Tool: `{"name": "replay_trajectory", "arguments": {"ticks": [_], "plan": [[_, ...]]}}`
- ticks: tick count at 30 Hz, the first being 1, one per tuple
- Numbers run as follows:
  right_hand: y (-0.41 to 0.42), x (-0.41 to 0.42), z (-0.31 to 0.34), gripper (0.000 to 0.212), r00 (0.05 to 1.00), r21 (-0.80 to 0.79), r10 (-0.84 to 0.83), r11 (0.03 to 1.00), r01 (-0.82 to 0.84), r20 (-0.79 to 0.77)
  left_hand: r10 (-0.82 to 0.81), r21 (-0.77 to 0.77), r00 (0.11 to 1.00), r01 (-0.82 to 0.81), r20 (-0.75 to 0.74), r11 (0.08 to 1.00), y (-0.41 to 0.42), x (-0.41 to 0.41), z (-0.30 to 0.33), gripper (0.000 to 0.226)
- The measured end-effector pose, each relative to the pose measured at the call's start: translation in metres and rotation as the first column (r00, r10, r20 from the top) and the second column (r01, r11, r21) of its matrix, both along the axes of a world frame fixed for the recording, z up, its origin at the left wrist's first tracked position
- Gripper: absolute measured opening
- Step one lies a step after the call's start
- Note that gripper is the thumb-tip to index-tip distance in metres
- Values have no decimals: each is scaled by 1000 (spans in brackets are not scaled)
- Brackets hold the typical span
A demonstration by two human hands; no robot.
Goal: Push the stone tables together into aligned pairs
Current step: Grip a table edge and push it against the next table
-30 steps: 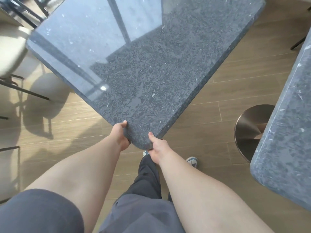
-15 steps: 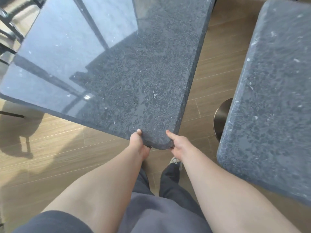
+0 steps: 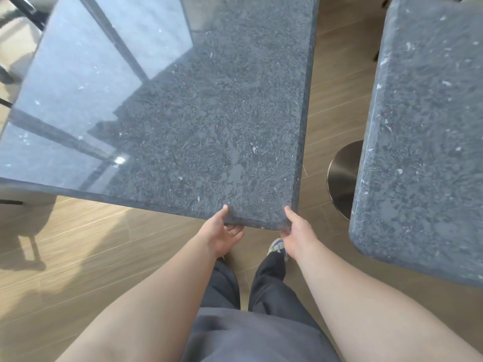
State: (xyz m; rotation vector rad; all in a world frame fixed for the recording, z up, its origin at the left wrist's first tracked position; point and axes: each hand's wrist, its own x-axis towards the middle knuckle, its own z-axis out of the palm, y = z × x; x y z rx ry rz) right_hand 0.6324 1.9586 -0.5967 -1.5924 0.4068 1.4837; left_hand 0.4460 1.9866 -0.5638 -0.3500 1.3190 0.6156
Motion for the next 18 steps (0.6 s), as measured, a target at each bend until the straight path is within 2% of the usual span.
{"name": "replay_trajectory", "arguments": {"ticks": [3, 5, 7, 9, 13, 18], "plan": [[-7, -22, 10, 32, 978, -18, -150, 989, 149, -148, 115, 62, 990, -110, -87, 992, 2, -18, -7, 59], [-8, -40, 15, 27, 950, -34, -221, 975, 219, -220, 180, 115, 979, -169, -94, 979, 5, -28, -10, 47], [-1, -54, 17, 32, 931, -53, -262, 965, 257, -253, 208, 147, 975, -194, -83, 970, 9, -34, -12, 31], [6, -60, 14, 40, 922, -49, -295, 955, 292, -252, 221, 159, 973, -208, -69, 965, 12, -35, -16, 30], [7, -56, 8, 39, 921, -44, -279, 960, 278, -272, 254, 190, 966, -241, -47, 952, 14, -24, -21, 39], [7, -48, 9, 53, 928, -49, -232, 972, 228, -291, 284, 184, 945, -254, -160, 950, 18, -12, -16, 31]]}}
